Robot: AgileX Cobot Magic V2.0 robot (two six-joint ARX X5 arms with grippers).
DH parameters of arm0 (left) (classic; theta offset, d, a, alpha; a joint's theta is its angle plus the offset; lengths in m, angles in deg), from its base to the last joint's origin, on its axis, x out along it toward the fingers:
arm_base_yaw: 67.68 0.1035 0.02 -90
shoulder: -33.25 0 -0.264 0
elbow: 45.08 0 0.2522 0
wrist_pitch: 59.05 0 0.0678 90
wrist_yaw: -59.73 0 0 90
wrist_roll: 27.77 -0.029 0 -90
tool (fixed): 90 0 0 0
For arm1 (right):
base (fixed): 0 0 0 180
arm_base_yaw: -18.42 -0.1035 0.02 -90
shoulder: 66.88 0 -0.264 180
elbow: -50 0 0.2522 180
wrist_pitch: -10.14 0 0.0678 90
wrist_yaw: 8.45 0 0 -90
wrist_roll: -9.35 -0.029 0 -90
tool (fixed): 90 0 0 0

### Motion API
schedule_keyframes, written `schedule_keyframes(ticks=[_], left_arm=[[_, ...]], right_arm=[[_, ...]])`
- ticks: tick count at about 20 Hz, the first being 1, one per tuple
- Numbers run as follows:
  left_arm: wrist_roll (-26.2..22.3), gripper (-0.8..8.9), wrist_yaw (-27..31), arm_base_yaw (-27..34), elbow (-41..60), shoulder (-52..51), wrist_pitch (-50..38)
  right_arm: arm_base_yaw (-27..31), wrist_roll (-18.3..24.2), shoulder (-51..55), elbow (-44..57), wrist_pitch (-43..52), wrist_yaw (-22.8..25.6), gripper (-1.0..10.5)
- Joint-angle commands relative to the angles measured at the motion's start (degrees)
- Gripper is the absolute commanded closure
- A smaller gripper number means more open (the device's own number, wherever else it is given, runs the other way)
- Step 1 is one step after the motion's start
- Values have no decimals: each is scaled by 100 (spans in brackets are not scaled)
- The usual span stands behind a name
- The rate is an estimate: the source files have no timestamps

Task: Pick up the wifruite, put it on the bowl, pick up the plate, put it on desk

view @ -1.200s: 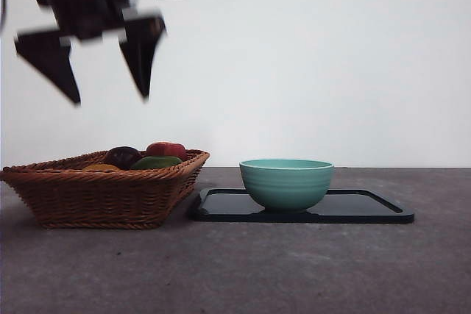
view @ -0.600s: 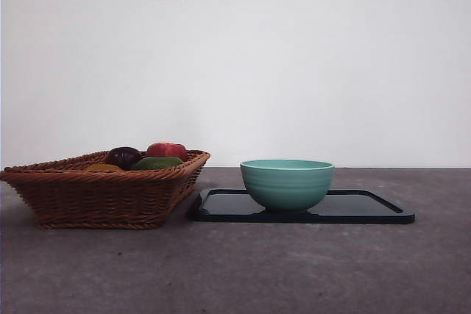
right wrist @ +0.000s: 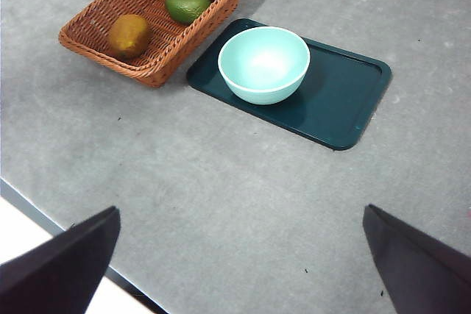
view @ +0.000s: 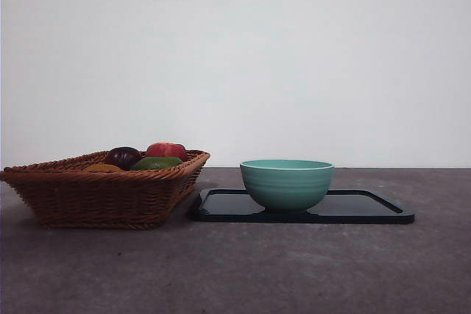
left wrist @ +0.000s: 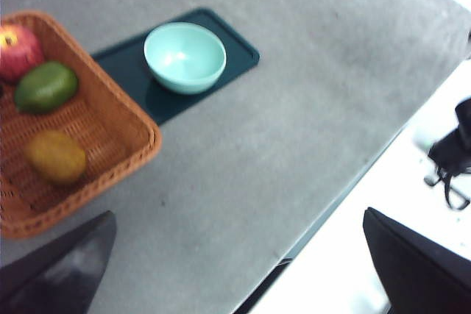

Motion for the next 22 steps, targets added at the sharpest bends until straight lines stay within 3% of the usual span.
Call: schedule_keyframes(ticks=[1, 6, 15, 22], left_arm=[[-153, 217, -192, -63, 328, -334, -177], [-146, 219, -332, -68, 758, -931, -396], [-146, 219, -332, -66, 756, -999, -437], [-146, 219, -330, -68, 754, -1001, -431]], right_arm=[[-50, -57, -9, -59, 55, 0, 386], [-50, -57, -9, -59, 55, 0, 386], [-50, -258, -136, -70, 181, 2, 386], [-50, -437, -1377, -98, 640, -15, 386]])
